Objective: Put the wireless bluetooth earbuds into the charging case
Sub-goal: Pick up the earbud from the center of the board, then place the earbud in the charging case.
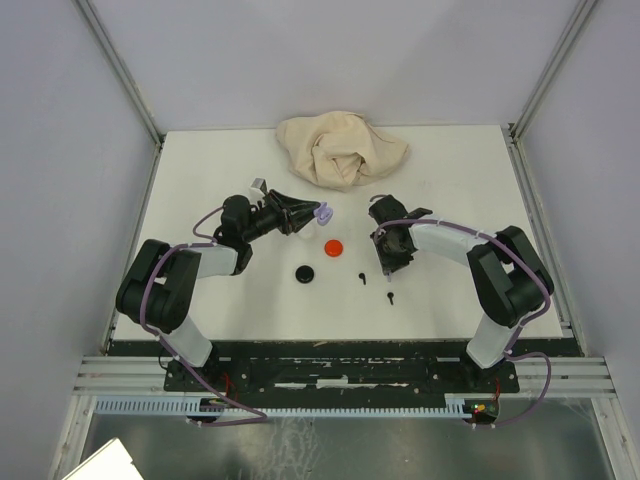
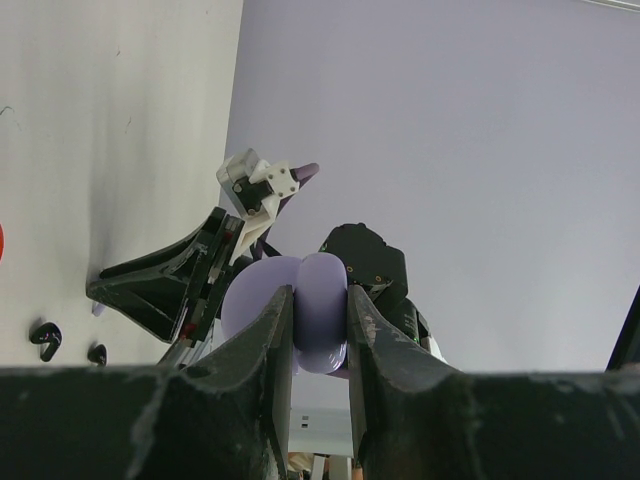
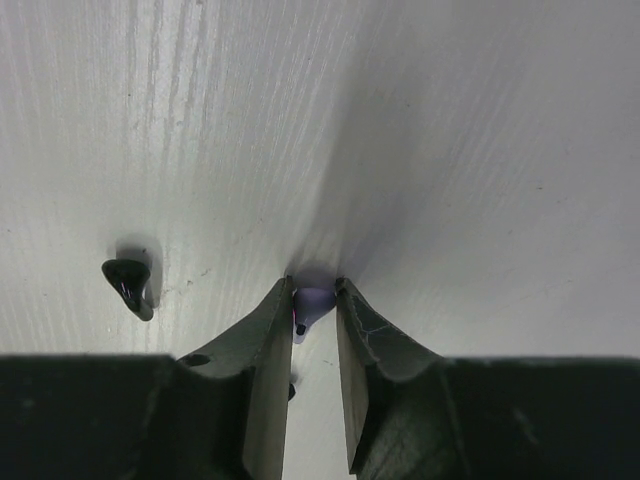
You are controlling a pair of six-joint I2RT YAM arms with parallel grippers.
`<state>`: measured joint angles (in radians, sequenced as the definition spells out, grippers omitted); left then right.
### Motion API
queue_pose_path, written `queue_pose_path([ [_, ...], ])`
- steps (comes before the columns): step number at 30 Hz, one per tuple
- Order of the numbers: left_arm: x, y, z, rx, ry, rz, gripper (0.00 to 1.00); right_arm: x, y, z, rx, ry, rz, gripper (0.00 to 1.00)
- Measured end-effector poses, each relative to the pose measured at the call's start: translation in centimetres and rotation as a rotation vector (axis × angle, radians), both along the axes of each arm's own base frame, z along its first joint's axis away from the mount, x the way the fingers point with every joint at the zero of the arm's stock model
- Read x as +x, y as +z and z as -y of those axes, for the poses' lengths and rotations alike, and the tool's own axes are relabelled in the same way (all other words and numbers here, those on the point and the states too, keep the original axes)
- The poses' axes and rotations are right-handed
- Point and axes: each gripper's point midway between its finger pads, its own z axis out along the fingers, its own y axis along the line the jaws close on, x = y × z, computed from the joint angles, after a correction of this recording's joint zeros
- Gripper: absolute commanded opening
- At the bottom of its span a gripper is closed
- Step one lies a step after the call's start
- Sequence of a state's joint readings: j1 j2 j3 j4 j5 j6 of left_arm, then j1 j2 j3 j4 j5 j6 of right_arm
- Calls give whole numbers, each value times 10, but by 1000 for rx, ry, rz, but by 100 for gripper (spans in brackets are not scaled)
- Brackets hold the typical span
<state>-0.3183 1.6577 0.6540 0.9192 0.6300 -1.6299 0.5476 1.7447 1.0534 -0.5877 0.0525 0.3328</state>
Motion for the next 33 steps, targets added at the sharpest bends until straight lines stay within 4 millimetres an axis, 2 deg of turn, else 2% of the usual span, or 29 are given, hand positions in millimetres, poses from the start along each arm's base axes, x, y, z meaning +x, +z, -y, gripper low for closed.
queue_pose_path([
  [5, 0, 0, 0, 1, 0, -1, 3, 0, 0, 1, -5, 4, 0, 14],
  [9, 0, 0, 0, 0, 0, 1, 3, 2, 5, 3, -22, 11, 1, 10],
  [12, 0, 1, 0, -1, 0, 4, 3, 20, 24, -4, -16, 25, 54, 8],
  [16, -1, -1, 0, -1, 0, 3, 3, 59, 65, -24, 46, 48, 203, 5],
  [18, -2, -2, -1, 0, -1, 1, 3, 76, 92, -35, 102, 62, 303, 5],
  [21, -6, -5, -1, -2, -4, 2, 3, 95, 145, -52, 226, 88, 491, 4],
  [23, -8, -6, 0, -3, -7, 3, 3, 103, 186, -61, 322, 111, 641, 2],
  [27, -11, -5, 3, -4, -17, 7, 3, 106, 248, -74, 462, 174, 888, 1],
  [29, -12, -5, 5, -4, -22, 8, 3, 106, 263, -81, 500, 215, 971, 1],
  [33, -15, -5, 9, -5, -33, 9, 3, 98, 260, -97, 516, 312, 1041, 2],
])
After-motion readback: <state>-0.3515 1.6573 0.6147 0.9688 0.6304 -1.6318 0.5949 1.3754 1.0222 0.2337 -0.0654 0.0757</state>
